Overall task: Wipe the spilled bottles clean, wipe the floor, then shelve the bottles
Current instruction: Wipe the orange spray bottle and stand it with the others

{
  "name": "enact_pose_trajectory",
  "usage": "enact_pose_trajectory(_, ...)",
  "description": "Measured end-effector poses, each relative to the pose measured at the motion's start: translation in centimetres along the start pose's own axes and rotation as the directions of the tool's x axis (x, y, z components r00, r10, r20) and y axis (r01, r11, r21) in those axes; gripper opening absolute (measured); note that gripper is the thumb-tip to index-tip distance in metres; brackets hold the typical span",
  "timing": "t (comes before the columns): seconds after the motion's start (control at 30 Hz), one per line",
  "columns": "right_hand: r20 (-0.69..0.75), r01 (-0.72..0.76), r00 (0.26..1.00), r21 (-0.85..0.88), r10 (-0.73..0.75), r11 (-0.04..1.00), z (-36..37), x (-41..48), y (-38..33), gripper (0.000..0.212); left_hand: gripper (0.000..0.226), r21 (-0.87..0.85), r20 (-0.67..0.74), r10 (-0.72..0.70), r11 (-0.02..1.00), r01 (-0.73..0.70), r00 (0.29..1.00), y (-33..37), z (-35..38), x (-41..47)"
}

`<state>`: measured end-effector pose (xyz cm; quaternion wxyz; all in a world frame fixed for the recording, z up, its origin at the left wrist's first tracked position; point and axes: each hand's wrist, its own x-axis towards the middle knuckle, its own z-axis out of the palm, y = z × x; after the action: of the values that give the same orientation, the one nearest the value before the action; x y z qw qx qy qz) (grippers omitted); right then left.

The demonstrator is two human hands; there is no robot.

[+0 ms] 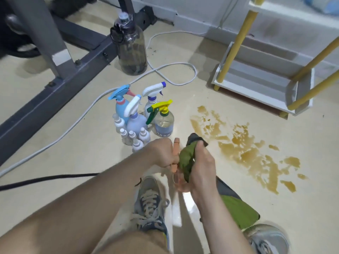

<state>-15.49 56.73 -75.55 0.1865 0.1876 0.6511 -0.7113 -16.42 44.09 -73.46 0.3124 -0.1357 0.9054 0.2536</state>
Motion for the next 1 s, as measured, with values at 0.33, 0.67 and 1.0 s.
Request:
enact_pose_trajectory(0.33,0.450,0.638,0.736,-0.711,-0.506,0.296,0.6,-0.2,10.9,0.042,0.022,-0.438,-0.041,-0.156,0.891,0.122,0.987,-7.1,1.3,-3.2)
enact_pose_trajectory(0.67,0.491,0.631,0.769,-0.686,-0.409,0.363,4.2,-1.5,10.9,0.044,0.020,-0.487,-0.062,-0.265,0.850,0.202,0.962,-10.8,3.9,-2.8)
enact_pose_trajectory(1.0,0.578,0.699,0.715,-0.578,-0.393,0.422,0.3,0.5,9.7,0.031,0.011,-0.716,0.041,-0.323,0.651,0.253,0.946,-13.6,5.9,-1.9)
